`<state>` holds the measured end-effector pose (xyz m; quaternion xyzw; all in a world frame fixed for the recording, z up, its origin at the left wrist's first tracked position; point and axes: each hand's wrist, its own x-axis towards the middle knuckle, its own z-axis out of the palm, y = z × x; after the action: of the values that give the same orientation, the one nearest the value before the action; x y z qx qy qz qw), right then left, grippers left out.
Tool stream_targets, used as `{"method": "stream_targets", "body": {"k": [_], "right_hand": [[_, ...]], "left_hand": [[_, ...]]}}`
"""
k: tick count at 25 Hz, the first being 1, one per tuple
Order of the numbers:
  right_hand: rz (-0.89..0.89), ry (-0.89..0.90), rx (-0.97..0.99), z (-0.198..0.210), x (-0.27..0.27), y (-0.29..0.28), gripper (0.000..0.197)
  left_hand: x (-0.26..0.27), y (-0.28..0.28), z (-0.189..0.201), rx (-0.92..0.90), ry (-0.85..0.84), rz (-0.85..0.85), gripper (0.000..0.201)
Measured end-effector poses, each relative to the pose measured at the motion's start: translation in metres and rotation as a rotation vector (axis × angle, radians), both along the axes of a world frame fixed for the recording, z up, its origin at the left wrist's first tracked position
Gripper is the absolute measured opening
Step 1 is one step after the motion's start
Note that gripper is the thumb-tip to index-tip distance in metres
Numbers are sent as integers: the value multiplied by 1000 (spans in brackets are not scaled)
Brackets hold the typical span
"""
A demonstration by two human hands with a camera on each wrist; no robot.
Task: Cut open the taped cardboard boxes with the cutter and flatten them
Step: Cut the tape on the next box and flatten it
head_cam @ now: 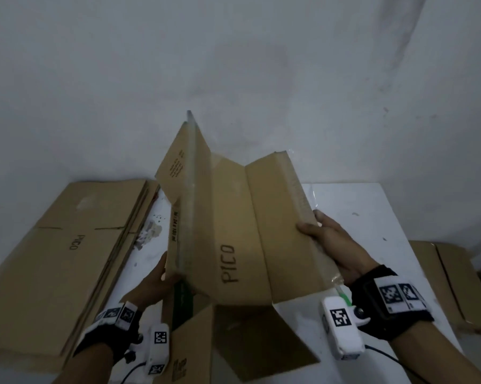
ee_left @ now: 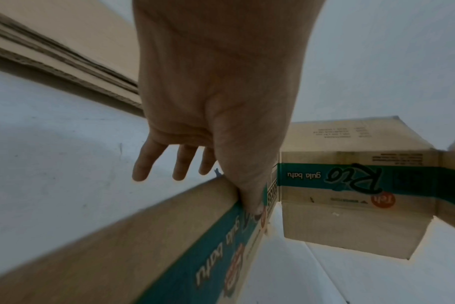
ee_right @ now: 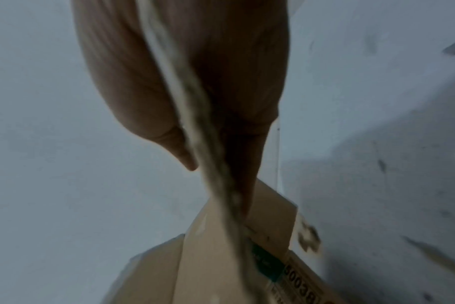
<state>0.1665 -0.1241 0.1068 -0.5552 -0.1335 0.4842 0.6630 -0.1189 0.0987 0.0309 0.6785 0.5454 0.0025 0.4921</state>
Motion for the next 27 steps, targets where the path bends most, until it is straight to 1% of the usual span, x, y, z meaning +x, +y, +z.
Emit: {"method": "stream_targets", "body": {"k": [2, 3, 4, 5, 6, 7, 8, 9, 10, 11, 12, 13, 14, 15, 17, 18, 19, 20, 21, 22, 23, 25, 26, 27], "right_hand": [[-38, -27, 7, 19, -5, 8, 15], [-51, -41, -3, 27, -6, 11, 16], [-62, -43, -6, 32, -6, 14, 17], [-78, -45, -18, 38, -7, 18, 17], [-96, -61, -31, 42, -7, 21, 17], [-118, -83, -51, 47, -8, 25, 16], [-147, -113, -63, 48, -8, 28, 13], [-175, -138, -76, 49, -10, 33, 7], [-203, -160, -74, 50, -11, 38, 3], [-219, -176, -77, 50, -12, 43, 12], [-229, -182, -75, 49, -13, 49, 19], [-232, -185, -77, 49, -14, 54, 22], [-227, -184, -72, 47, -15, 60, 24], [-219, -183, -74, 45, -15, 66, 25], [-211, -209, -82, 41, -14, 82, 25], [-209, -239, -91, 38, -14, 90, 23], [-203, -268, -107, 34, -14, 99, 20], [-203, -289, -114, 30, -14, 108, 19], [-203, -305, -125, 24, -15, 119, 19], [-203, -320, -136, 17, -14, 130, 20], [-200, -330, -153, 11, -14, 138, 19], [-135, -324, -223, -8, -12, 154, 8], [-69, -316, -267, -18, -13, 160, 11], [-8, -315, -316, -33, -13, 165, 21]], "left_hand": [[-12, 5, -3, -76, 43, 85, 41], [-15, 7, -5, -145, 37, 117, 43], [-20, 10, -12, -170, 52, 151, 51], [-19, 3, -2, -192, 58, 119, 64], [-15, -4, 7, -225, 50, 62, 63], [-9, -15, 19, -204, 13, 29, 43], [-8, -19, 20, -218, -17, 10, 24], [-8, -20, 21, -169, -10, -67, 25], [-8, -20, 20, -147, 27, -141, 37], [-12, -24, 25, -148, 39, -237, 54], [-15, -22, 23, -175, 9, -283, 74], [-23, -18, 20, -196, -6, -315, 89], [-27, -16, 22, -224, -11, -311, 96], [-31, -16, 27, -235, -71, -296, 97], [-39, -13, 29, -252, -198, -208, 100], [-40, -10, 28, -258, -256, -132, 92], [-39, -11, 30, -244, -291, -70, 78], [-39, -9, 26, -237, -317, 12, 70], [-41, -8, 25, -244, -300, 60, 75], [-44, -5, 19, -281, -280, 88, 90], [-47, -6, 16, -345, -228, 83, 98], [-46, -20, 22, -480, -166, -24, 93], [-50, -22, 18, -523, -159, -16, 92], [-48, -31, 24, -540, -148, -17, 96]]}}
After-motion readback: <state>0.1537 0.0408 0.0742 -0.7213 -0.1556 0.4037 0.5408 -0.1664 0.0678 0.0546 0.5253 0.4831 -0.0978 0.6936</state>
